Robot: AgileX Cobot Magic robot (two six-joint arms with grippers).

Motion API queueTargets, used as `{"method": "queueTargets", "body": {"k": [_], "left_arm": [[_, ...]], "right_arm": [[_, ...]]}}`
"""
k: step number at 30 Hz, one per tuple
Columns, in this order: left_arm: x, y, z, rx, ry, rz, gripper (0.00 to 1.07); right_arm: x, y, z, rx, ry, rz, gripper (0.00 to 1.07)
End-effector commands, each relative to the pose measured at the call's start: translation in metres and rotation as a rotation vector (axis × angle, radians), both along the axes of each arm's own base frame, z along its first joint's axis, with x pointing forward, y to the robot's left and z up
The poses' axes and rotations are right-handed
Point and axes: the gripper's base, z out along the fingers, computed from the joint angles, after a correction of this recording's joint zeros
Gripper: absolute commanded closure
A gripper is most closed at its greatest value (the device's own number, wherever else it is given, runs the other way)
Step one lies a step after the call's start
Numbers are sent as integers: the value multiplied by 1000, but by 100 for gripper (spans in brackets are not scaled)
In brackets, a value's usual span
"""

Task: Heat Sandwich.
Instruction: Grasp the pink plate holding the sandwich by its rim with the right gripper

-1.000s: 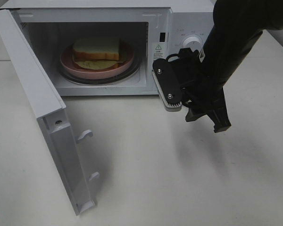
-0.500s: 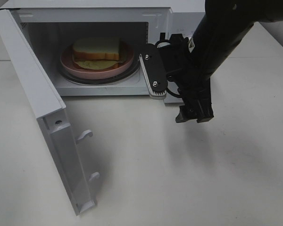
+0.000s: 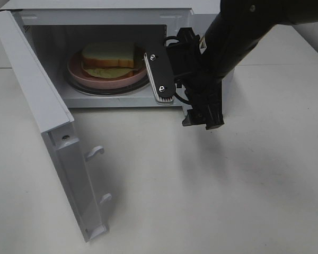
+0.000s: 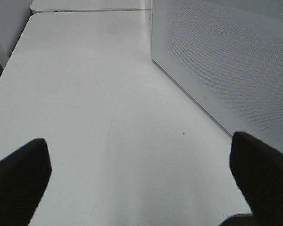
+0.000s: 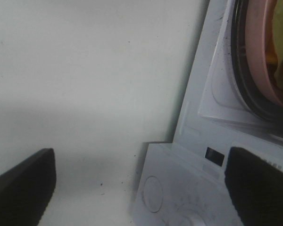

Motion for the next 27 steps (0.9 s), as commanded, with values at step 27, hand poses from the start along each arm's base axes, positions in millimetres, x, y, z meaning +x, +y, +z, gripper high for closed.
{"method": "queueTargets", "body": {"k": [27], "left_arm": [[-1, 0, 1, -7, -18, 2, 9]], "right_arm": [[79, 78, -51, 98, -58, 12, 23]]}}
